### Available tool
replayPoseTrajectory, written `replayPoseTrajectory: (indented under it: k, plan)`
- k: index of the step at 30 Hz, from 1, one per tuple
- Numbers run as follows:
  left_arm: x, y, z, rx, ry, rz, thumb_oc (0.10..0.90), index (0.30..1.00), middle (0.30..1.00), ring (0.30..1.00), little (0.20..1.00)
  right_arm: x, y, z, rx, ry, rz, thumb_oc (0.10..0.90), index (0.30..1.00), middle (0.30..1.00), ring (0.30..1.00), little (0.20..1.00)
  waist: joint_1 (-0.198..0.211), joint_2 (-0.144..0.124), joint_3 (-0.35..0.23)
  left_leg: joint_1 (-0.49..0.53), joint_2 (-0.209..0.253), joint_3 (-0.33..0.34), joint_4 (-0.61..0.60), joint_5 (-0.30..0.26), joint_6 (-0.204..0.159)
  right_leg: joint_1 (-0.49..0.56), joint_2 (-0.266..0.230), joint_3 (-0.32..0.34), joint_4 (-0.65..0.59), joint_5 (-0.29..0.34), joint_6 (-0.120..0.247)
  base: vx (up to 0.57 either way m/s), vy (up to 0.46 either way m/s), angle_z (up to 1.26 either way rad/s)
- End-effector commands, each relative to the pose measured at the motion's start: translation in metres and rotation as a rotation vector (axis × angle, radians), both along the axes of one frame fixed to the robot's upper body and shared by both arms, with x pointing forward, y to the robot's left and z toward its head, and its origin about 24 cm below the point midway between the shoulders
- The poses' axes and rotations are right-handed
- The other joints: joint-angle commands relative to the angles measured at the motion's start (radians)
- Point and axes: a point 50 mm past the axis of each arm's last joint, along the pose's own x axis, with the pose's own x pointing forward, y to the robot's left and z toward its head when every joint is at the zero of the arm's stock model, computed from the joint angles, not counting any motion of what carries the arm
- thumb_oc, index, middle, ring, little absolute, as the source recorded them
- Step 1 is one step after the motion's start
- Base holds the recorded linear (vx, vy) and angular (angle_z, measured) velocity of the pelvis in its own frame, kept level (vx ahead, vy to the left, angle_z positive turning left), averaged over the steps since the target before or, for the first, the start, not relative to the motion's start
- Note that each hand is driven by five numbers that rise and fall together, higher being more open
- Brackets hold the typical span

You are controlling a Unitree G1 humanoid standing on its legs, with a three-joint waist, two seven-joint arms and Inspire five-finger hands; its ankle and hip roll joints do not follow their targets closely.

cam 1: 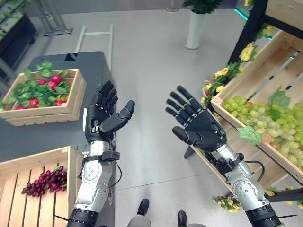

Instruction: Pick up the fruits from the basket on one side to the basket on the other side

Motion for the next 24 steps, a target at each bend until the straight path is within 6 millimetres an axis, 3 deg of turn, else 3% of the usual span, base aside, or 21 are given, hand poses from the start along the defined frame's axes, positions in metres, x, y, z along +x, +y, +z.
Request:
replayPoseTrajectory:
  k: [1,3,5,9,10,12,14,17,20,24]
  plan:
    - [-0.004,0.008,0.049,0.09,-0.294,-0.004,0.8,0.9,0.9,0.9,0.9,-0.007,0.032,0.033,0.118,-0.155,0.24,0.8,0.9,0.9,0.9,0.9,0.031,-0.068,-0.073,-0.01,-0.094,0.049,-0.018,0.016,0.032,-0.004,-0.034,-0.01,-0.004,0.041,-0.02,-0.13,-0.222,0.75]
    - [-0.004,0.005,0.048,0.084,-0.301,-0.024,0.8,0.9,0.9,0.9,0.9,-0.007,0.033,0.021,0.079,-0.11,0.207,0.8,0.9,0.9,0.9,0.9,0.028,-0.062,-0.066,-0.059,-0.094,0.113,-0.01,0.028,0.021,0.005,-0.029,-0.036,-0.004,0.027,-0.029,-0.16,-0.162,0.95]
    - [-0.001,-0.002,0.05,0.081,-0.316,-0.051,0.8,0.9,0.9,0.9,0.9,-0.004,0.028,0.013,0.085,-0.055,0.137,0.8,0.9,0.9,0.9,0.9,0.014,-0.064,-0.063,-0.093,-0.098,0.187,0.059,0.0,0.018,-0.002,-0.034,-0.068,-0.004,0.02,-0.036,-0.16,-0.081,1.02]
    - [-0.001,-0.007,0.049,0.056,-0.32,-0.047,0.8,0.9,0.9,0.9,0.9,0.0,0.005,-0.011,0.021,0.031,-0.001,0.8,0.9,0.9,0.9,0.9,-0.021,-0.105,-0.055,-0.124,-0.111,0.263,0.288,-0.116,0.039,-0.013,-0.078,-0.111,-0.004,0.048,-0.045,-0.08,0.048,1.33]
    - [-0.005,-0.005,0.048,0.053,-0.32,-0.031,0.8,0.9,0.9,0.9,0.9,-0.005,-0.001,-0.02,0.001,0.069,-0.021,0.8,0.9,0.9,0.9,0.9,-0.034,-0.104,-0.06,-0.08,-0.114,0.269,0.267,-0.134,0.055,-0.016,-0.079,-0.113,-0.003,0.055,-0.044,0.01,0.161,1.18]
    - [-0.007,-0.003,0.048,0.054,-0.317,-0.031,0.8,0.9,0.9,0.9,0.9,-0.009,-0.004,-0.024,-0.01,0.089,-0.033,0.8,0.9,0.9,0.9,0.9,-0.042,-0.101,-0.066,-0.052,-0.102,0.285,0.24,-0.13,0.054,-0.015,-0.077,-0.121,0.0,0.051,-0.044,0.03,0.121,0.74]
    - [-0.009,0.0,0.045,0.041,-0.297,-0.085,0.8,0.9,0.9,0.9,0.9,-0.017,-0.018,-0.034,-0.014,0.139,-0.103,0.8,0.9,0.9,0.9,0.9,-0.073,-0.086,-0.092,0.024,-0.031,0.384,0.116,-0.086,0.028,-0.002,-0.081,-0.188,-0.004,0.031,-0.044,0.11,0.196,1.14]
    - [-0.008,-0.005,0.044,0.045,-0.295,-0.134,0.8,0.9,0.9,0.9,0.9,-0.018,-0.023,-0.036,-0.004,0.154,-0.166,0.8,0.9,0.9,0.9,0.9,-0.09,-0.068,-0.1,0.074,-0.002,0.458,0.001,-0.04,0.011,0.012,-0.105,-0.263,-0.004,0.025,-0.029,0.08,0.26,1.54]
    - [-0.009,-0.014,0.044,0.057,-0.283,-0.145,0.8,0.9,0.9,0.9,0.9,-0.011,-0.014,-0.03,0.032,0.149,-0.177,0.8,0.9,0.9,0.9,0.9,-0.067,-0.049,-0.097,0.076,-0.025,0.417,-0.03,-0.041,0.019,0.008,-0.148,-0.305,-0.004,0.05,0.002,0.06,0.343,1.04]
    - [-0.011,-0.01,0.045,0.069,-0.273,-0.137,0.8,0.9,0.9,0.9,0.9,-0.013,-0.008,-0.027,0.042,0.14,-0.148,0.8,0.9,0.9,0.9,0.9,-0.045,-0.045,-0.092,0.087,-0.062,0.397,-0.03,-0.065,0.043,0.008,-0.195,-0.328,0.013,0.066,0.035,0.09,0.323,0.19]
